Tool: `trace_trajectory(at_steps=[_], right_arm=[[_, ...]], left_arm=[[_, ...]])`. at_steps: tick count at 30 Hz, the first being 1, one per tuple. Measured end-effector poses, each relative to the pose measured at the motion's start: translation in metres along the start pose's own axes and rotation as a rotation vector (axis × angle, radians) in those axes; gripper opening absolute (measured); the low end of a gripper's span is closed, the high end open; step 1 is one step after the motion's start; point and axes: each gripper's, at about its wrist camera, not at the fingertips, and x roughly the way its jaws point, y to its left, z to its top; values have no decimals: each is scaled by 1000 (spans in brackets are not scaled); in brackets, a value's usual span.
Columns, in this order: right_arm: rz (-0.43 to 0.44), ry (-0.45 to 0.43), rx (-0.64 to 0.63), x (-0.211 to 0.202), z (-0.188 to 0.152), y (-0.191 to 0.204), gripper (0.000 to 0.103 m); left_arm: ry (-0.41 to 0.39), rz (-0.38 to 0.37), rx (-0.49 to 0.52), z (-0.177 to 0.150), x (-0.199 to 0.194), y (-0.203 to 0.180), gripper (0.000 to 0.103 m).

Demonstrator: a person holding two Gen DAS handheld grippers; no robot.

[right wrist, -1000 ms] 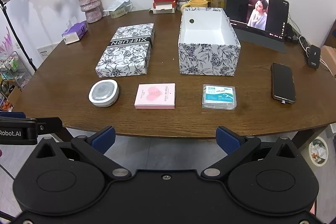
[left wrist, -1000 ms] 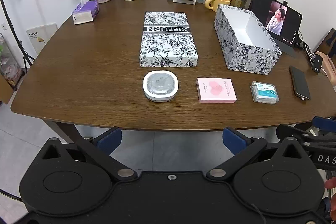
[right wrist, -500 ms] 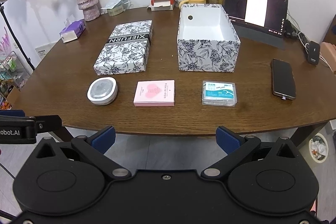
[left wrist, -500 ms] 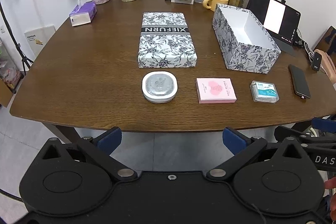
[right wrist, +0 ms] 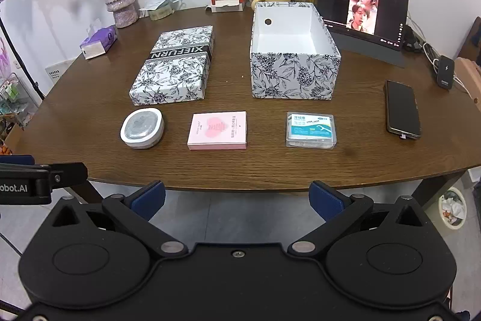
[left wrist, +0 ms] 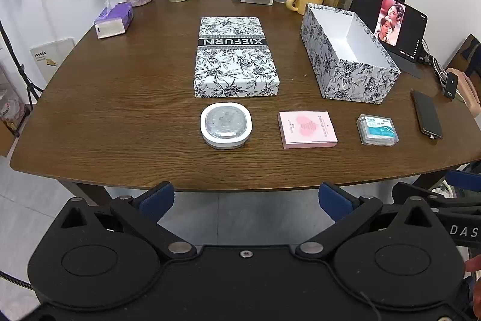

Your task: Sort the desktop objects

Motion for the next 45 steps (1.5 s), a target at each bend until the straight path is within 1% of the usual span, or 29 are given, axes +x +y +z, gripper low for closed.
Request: trace_trajectory(at_steps=[12,21,28,36,45], right_arm=[[-10,12,15,4,-1,-1,103],[-27,5,34,3,-6,3,103],[-33,1,47,3,-14,11,103],[-45,5,73,1,-22,13,103],[-68,3,82,6,-18,9,103]], left_arm=[[17,-10,4,3,6,4,103],[20,-37,21,4,12,8,103],[26,-34,46,1,14,13,103],[33,-54,77,0,17,14,103],[47,-68,73,6,29,14,103]])
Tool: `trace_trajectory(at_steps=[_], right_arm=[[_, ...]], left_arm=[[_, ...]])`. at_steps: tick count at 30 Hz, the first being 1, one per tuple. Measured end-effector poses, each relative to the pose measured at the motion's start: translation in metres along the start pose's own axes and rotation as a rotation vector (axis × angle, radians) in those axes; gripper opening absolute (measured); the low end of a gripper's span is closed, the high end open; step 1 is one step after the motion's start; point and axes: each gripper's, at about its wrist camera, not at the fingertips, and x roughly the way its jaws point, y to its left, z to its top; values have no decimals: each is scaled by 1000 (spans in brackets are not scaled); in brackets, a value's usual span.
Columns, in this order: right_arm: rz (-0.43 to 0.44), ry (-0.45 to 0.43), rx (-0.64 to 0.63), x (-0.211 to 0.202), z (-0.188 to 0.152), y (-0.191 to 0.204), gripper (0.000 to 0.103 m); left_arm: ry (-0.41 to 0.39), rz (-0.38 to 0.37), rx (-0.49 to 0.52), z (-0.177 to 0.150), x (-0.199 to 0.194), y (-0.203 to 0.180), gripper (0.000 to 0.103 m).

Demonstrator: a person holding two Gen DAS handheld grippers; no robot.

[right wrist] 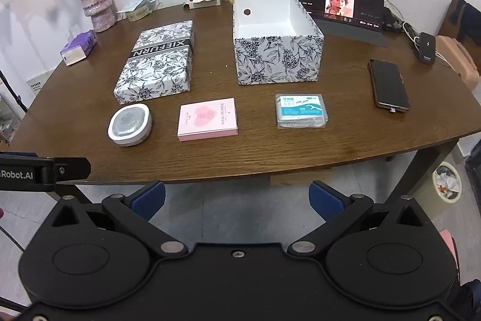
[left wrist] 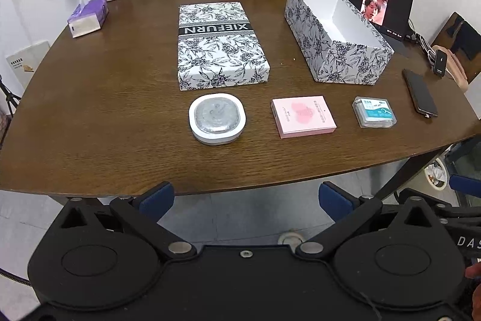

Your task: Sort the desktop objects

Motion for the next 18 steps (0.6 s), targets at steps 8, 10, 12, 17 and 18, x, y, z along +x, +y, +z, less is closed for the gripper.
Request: trace_trajectory(at_steps=[8,10,12,17,18], right_arm=[[4,-2,-70,17,20,0,103],[12,1,-83,22,25,-1,103],[16,3,-93,28,34,-4,103],[37,28,-126,46,49,-9,103],[40,34,-131,49,51,-10,103]], left_arm=[[6,-1,-36,15,15,0,103],[12,4,-47,20,20,0,103],[16,19,-55,25,25,-1,103],[33,43,-84,38,40,-5,103],[40,51,-89,40,44,-6,103]])
